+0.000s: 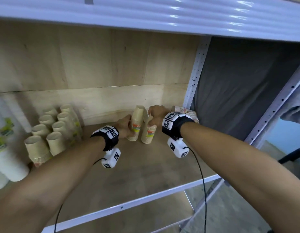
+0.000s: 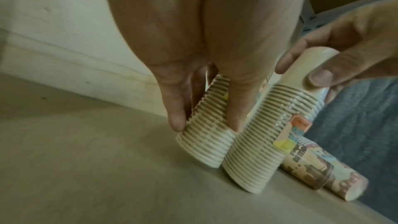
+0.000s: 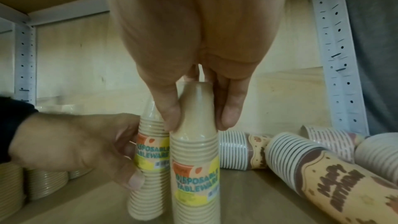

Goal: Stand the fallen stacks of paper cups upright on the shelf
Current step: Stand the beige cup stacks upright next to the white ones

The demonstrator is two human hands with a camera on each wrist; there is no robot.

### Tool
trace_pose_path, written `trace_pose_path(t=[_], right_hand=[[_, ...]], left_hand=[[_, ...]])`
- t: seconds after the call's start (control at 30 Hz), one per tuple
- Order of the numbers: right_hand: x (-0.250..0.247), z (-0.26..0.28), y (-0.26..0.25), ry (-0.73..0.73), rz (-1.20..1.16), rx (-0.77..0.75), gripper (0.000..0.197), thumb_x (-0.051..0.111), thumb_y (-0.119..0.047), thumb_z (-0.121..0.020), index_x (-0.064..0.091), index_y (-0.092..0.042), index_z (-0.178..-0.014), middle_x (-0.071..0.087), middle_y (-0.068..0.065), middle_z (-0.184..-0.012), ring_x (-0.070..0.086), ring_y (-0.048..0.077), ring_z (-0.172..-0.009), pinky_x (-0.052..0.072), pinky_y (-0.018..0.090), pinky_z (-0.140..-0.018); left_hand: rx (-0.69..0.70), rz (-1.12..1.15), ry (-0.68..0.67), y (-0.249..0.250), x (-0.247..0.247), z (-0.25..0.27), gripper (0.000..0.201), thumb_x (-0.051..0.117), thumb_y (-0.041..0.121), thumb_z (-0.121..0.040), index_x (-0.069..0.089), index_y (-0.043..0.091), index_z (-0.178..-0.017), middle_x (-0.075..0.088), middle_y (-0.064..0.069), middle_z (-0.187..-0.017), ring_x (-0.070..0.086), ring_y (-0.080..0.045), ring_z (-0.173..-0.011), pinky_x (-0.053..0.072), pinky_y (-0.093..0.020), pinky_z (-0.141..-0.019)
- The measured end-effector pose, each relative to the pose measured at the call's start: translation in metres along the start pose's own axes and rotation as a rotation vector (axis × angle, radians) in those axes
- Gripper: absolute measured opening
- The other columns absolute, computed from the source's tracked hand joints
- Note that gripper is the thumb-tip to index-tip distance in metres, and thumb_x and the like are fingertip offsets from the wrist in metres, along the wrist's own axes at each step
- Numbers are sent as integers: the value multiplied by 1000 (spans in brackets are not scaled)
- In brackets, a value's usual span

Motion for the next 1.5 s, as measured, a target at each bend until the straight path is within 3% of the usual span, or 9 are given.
trace_pose_path(t=[0.17, 0.33, 0.43, 0.53, 0.7, 0.83, 1.13, 1.37, 1.5], right_hand=[[3, -7, -11, 4, 13, -1, 49, 73, -32, -80, 54, -13, -121, 54, 5, -126, 57, 26, -103, 44, 32, -73], [0, -7, -12, 42, -7, 12, 49, 69, -24, -86, 52, -8, -128, 56, 7, -127, 58, 27, -112, 48, 30, -78], [1, -7, -12, 65, -20, -3, 46, 65, -27, -87, 53, -9, -128, 55, 6, -131, 56, 26, -114, 51, 34, -87], [-6, -3, -12, 86, -32, -4, 42, 61, -28, -88, 55, -11, -127, 55, 3, -131, 55, 25, -113, 49, 34, -86], [-18, 0, -14, 129, -21, -41, 45, 57, -24, -90, 54, -18, -134, 53, 4, -137, 54, 24, -119, 43, 27, -83], [-18, -2, -19, 116, -21, -38, 43, 57, -21, -90, 58, -20, -133, 57, 4, -134, 58, 23, -116, 48, 28, -84], [-14, -3, -25, 133, 109, -77, 31, 57, -15, -91, 68, -6, -118, 64, 9, -123, 60, 26, -111, 48, 28, -80], [-17, -1, -23, 109, 74, -80, 39, 61, -19, -89, 62, -7, -126, 58, 8, -130, 57, 26, -116, 49, 32, -87], [-17, -1, -25, 74, 89, -67, 36, 61, -12, -87, 66, -3, -121, 64, 11, -124, 63, 26, -110, 52, 31, -86]], left_hand=[[-14, 31, -1, -2, 6, 9, 66, 79, 22, -74, 41, 22, -129, 61, 2, -112, 60, -20, -101, 51, -41, -88], [-30, 72, 14, -9, 16, 9, 65, 82, 26, -69, 45, 21, -123, 63, -3, -113, 62, -25, -102, 50, -50, -91], [-36, 106, 18, -4, 17, 14, 69, 81, 17, -75, 42, 15, -131, 62, -6, -119, 60, -26, -108, 49, -45, -92], [-27, 145, 18, 4, 9, 15, 73, 81, 15, -76, 39, 14, -136, 60, -3, -122, 57, -22, -109, 46, -37, -91], [32, 191, 109, 32, -30, 17, 62, 86, 30, -68, 52, 23, -120, 62, 3, -106, 62, -19, -98, 53, -36, -86], [59, 146, 143, 59, -54, 19, 52, 80, 46, -73, 59, 26, -117, 61, 0, -103, 62, -18, -93, 49, -30, -80], [83, -61, 115, 74, -53, 20, 32, 66, 21, -88, 67, 14, -120, 63, -6, -124, 57, -18, -108, 43, -26, -84], [39, -112, 96, 77, -56, 20, 43, 71, 29, -85, 63, 17, -125, 60, -6, -123, 58, -20, -106, 45, -27, -81], [51, -155, 73, 81, -55, 22, 39, 68, 21, -88, 64, 15, -126, 59, -6, -127, 57, -20, -110, 45, -26, -85]])
Point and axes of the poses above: each hand's wrist, its own z-axis away from the middle knuckle, its own x-axis out of the palm, y = z × x, the point moved 7 cm from there along -z, towards the middle knuckle
